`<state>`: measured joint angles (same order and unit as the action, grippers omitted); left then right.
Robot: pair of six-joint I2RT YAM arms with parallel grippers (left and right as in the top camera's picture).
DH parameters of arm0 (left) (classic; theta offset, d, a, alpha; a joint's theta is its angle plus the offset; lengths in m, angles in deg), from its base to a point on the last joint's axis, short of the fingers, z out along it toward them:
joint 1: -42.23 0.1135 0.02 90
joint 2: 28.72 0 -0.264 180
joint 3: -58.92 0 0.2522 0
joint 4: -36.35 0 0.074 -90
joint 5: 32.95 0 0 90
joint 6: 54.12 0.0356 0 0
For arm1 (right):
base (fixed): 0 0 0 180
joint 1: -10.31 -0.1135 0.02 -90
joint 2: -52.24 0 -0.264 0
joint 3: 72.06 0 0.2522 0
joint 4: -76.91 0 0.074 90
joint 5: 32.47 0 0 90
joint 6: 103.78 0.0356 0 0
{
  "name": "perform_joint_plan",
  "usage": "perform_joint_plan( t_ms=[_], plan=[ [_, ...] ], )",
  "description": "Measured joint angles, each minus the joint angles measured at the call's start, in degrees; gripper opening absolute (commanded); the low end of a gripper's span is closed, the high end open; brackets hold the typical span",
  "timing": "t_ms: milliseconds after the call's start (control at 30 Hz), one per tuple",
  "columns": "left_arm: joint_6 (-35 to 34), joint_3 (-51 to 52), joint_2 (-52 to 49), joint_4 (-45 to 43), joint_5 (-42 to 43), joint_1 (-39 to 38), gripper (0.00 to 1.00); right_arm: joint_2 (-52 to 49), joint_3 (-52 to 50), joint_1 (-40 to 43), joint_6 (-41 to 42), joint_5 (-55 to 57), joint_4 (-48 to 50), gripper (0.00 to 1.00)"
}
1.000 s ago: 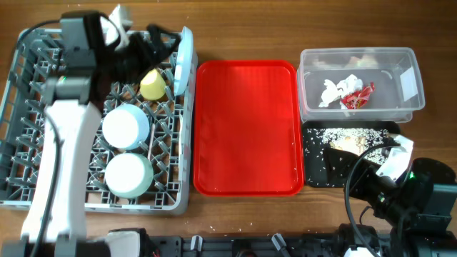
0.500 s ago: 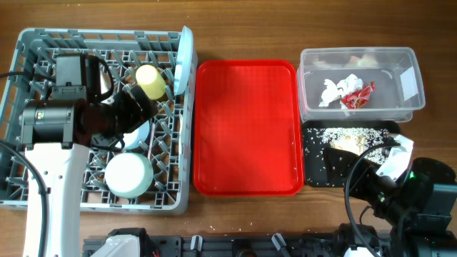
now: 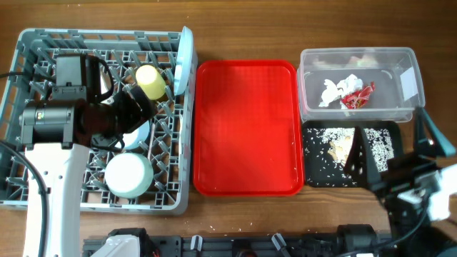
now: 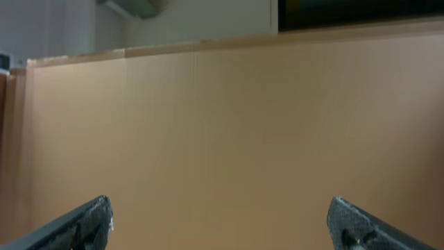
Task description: Sort waste into correct bins and load items into the dishwasher rack
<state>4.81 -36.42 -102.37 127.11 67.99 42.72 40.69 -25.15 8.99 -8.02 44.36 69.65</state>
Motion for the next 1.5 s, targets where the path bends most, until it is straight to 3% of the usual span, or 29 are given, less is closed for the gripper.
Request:
perform_joint_plan(
  t_ms=[167, 300, 400, 433, 500, 1267, 1400, 1500],
  plan=[
    [0.00, 0.00, -0.02, 0.02, -0.02, 0.00, 1.00, 8.26, -16.00, 0.00, -3.08, 0.39, 1.84, 1.00],
    [0.00, 0.00, -0.02, 0.04, -0.04, 0.00, 1.00, 10.40, -27.39, -3.72, -3.52, 1.07, 9.38, 1.00],
    [0.00, 0.00, -0.02, 0.02, -0.04, 0.00, 1.00, 10.45, -31.41, -3.91, -3.52, 1.86, 7.48, 1.00],
    [0.00, 0.00, -0.02, -0.02, -0.02, 0.00, 1.00, 10.60, -32.54, -3.91, -3.80, 2.58, 0.44, 1.00],
    [0.00, 0.00, -0.02, 0.00, -0.02, 0.00, 1.00, 10.75, -32.81, -3.91, -3.78, 3.19, -6.29, 1.00],
    [0.00, 0.04, 0.79, -0.02, -0.04, 0.00, 1.00, 10.78, -32.81, -3.91, -3.93, 3.28, -6.16, 1.00],
    [0.24, 0.66, 18.67, -0.26, -4.11, 0.00, 1.00, 10.78, -32.81, -3.91, -3.93, 3.41, -6.12, 1.00],
    [0.37, 1.66, 39.10, -0.52, -9.33, 0.02, 1.00, 10.86, -32.81, -3.91, -3.93, 3.41, -6.14, 1.00]
  ],
)
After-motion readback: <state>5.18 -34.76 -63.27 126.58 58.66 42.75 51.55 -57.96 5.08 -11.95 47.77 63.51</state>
